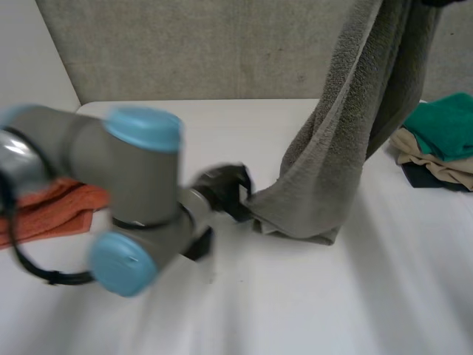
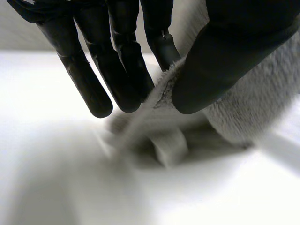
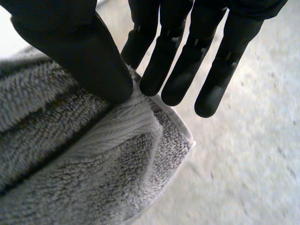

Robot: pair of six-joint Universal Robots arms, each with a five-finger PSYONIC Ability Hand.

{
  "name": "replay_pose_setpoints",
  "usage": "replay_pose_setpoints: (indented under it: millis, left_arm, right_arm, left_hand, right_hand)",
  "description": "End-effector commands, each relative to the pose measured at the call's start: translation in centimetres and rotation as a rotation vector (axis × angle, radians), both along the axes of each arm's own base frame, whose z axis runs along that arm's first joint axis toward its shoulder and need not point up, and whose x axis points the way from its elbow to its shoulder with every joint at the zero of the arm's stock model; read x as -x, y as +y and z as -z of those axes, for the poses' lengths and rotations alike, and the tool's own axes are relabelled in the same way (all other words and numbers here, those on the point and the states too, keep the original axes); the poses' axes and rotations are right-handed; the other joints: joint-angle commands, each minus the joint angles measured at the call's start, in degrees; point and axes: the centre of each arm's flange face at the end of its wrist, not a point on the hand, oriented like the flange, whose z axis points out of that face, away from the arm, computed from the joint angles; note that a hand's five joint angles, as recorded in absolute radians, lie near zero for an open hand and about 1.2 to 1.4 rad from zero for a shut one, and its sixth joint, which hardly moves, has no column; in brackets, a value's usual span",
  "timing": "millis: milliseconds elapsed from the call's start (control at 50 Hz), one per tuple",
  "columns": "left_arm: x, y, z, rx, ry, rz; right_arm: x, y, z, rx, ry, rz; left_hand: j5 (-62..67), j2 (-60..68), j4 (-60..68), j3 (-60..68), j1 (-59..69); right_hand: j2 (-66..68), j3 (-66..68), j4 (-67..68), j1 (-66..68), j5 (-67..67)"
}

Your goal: Fold the laundry.

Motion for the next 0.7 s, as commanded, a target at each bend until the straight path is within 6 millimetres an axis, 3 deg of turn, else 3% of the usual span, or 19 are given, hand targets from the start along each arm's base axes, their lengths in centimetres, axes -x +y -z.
replay_pose_setpoints:
  millis: [20, 60, 120, 220, 300, 360, 420, 500, 560, 580, 620, 640, 700]
  left_arm:
    - [-8.3, -2.3, -10.4, 0.321, -0.079, -0.173]
    - [-10.1, -1.8, -13.1, 0.426, -0.114, -0.176]
    - [-11.8, -1.0, -15.7, 0.542, -0.182, -0.185]
    - [-13.1, -1.2, -16.1, 0.615, -0.343, -0.188]
    - [-13.2, -2.1, -13.9, 0.563, -0.498, -0.145]
    - [-13.0, -3.5, -10.7, 0.464, -0.583, -0.105]
    - [-12.4, -6.0, -6.9, 0.380, -0.626, -0.089]
    - [-11.1, -9.6, -5.7, 0.450, -0.592, -0.110]
    - [-10.1, -12.3, -7.0, 0.587, -0.527, -0.148]
    - [-9.5, -13.7, -8.4, 0.690, -0.475, -0.172]
    - [-8.8, -14.9, -10.9, 0.829, -0.398, -0.201]
    - [-8.4, -15.9, -13.5, 0.964, -0.327, -0.236]
    - [-8.3, -16.5, -17.8, 1.157, -0.193, -0.313]
  right_arm:
    - [2.7, -4.0, 2.9, -0.094, 0.104, 0.139]
    - [3.5, -4.4, 3.9, -0.144, 0.159, 0.173]
    - [4.1, -4.4, 5.3, -0.208, 0.250, 0.202]
    - [4.5, -3.6, 7.8, -0.319, 0.403, 0.211]
    - [4.3, -3.6, 10.4, -0.406, 0.523, 0.190]
    - [3.7, -4.4, 12.6, -0.456, 0.580, 0.160]
    - [2.5, -5.4, 15.2, -0.501, 0.611, 0.118]
    - [0.8, -8.7, 18.0, -0.479, 0.609, 0.119]
    - [-0.4, -10.9, 17.6, -0.389, 0.573, 0.160]
    - [-1.1, -12.6, 16.3, -0.292, 0.513, 0.207]
    - [-1.7, -14.3, 14.6, -0.188, 0.435, 0.249]
    - [-2.0, -15.6, 12.1, -0.070, 0.330, 0.283]
    - [-2.1, -16.8, 8.3, 0.106, 0.151, 0.296]
  left_hand:
    - [13.7, 11.6, 11.3, 11.9, 13.2]
    - [13.7, 11.6, 11.3, 11.9, 13.2]
    - [13.7, 11.6, 11.3, 11.9, 13.2]
    - [13.7, 11.6, 11.3, 11.9, 13.2]
    - [13.7, 11.6, 11.3, 11.9, 13.2]
    - [13.7, 11.6, 11.3, 11.9, 13.2]
    - [13.7, 11.6, 11.3, 11.9, 13.2]
    - [13.7, 11.6, 11.3, 11.9, 13.2]
    - [13.7, 11.6, 11.3, 11.9, 13.2]
    - [13.7, 11.6, 11.3, 11.9, 13.2]
    - [13.7, 11.6, 11.3, 11.9, 13.2]
    - [13.7, 11.6, 11.3, 11.9, 13.2]
    - [13.7, 11.6, 11.3, 11.9, 13.2]
  right_hand:
    - [12.2, 11.8, 11.2, 17.0, 12.3]
    - [12.2, 11.8, 11.2, 17.0, 12.3]
    - [12.2, 11.8, 11.2, 17.0, 12.3]
    - [12.2, 11.8, 11.2, 17.0, 12.3]
    - [12.2, 11.8, 11.2, 17.0, 12.3]
    - [12.2, 11.8, 11.2, 17.0, 12.3]
    - [12.2, 11.8, 11.2, 17.0, 12.3]
    - [12.2, 11.8, 11.2, 17.0, 12.3]
    - [12.2, 11.8, 11.2, 17.0, 12.3]
    - [12.2, 11.8, 11.2, 17.0, 12.3]
    - [12.2, 11.8, 11.2, 17.0, 12.3]
    - [12.2, 11.8, 11.2, 17.0, 12.3]
    - [12.2, 11.8, 11.2, 17.0, 12.3]
